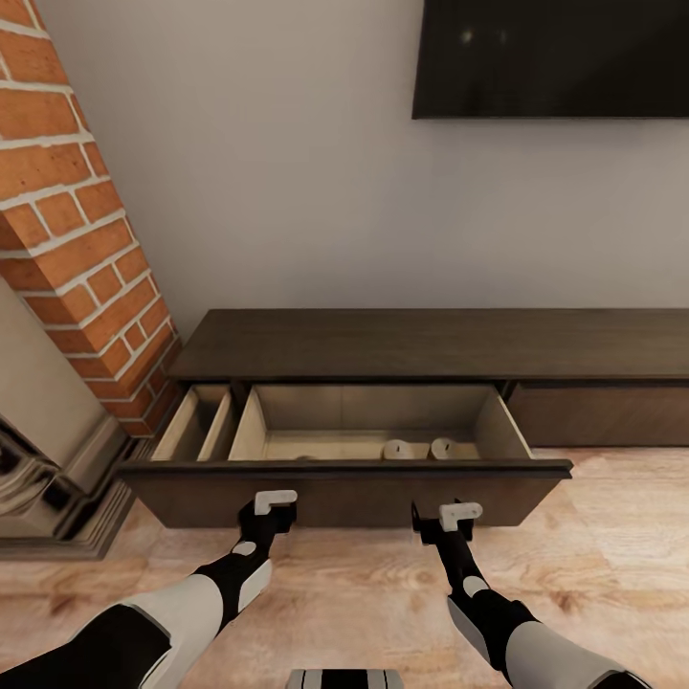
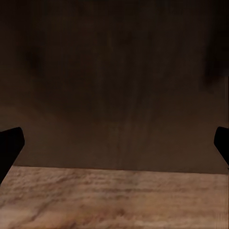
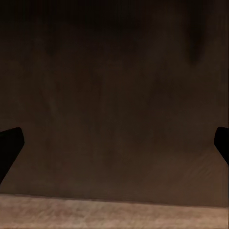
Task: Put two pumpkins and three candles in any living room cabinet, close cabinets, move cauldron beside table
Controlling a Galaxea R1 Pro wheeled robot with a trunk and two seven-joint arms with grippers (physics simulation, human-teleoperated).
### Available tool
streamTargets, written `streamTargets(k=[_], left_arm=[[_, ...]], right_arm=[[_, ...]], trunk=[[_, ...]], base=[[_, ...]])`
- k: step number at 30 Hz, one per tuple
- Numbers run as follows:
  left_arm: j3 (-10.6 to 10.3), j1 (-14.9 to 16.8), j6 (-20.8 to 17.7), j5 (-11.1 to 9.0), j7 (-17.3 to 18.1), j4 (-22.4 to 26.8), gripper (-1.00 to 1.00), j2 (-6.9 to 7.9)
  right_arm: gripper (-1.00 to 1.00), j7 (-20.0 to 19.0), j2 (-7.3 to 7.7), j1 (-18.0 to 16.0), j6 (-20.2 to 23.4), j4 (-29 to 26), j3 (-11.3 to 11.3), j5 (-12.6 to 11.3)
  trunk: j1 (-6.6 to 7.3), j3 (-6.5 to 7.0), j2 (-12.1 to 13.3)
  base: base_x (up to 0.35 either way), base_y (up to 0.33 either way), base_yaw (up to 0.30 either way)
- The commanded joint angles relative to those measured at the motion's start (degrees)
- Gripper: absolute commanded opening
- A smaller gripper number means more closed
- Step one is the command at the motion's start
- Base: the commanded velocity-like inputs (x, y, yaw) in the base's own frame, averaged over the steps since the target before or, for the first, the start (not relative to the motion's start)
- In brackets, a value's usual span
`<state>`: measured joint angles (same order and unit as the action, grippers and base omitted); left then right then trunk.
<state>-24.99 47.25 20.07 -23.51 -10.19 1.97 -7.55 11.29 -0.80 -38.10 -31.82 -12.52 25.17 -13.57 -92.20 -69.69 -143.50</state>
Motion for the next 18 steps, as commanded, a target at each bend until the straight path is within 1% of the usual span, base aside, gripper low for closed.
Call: streamTargets(k=[1,5,7,18], left_arm=[[-0.5,0.0,0.1,-0.3,-0.3,0.0,1.0,-0.01],[-0.5,0.0,0.1,-0.3,-0.3,0.0,1.0,-0.01],[-0.5,0.0,0.1,-0.4,-0.3,0.0,1.0,0.02],[-0.4,0.0,0.1,-0.4,-0.4,0.0,1.0,0.05]], right_arm=[[1.0,0.3,0.01,0.0,-0.2,0.0,0.5,-0.4],[1.0,0.3,0.01,0.0,-0.2,0.0,0.5,-0.4],[1.0,0.3,0.01,0.0,-0.2,0.0,0.5,-0.4],[1.0,0.3,-0.01,0.0,-0.2,0.1,0.5,-0.4]], trunk=[[-0.01,-0.04,0.0],[-0.01,-0.04,0.0],[-0.01,-0.04,0.0],[-0.01,-0.04,0.0]], base=[[0.253,0.0,0.0],[0.298,0.0,0.0],[0.169,0.0,0.0],[0.022,0.0,0.0]])
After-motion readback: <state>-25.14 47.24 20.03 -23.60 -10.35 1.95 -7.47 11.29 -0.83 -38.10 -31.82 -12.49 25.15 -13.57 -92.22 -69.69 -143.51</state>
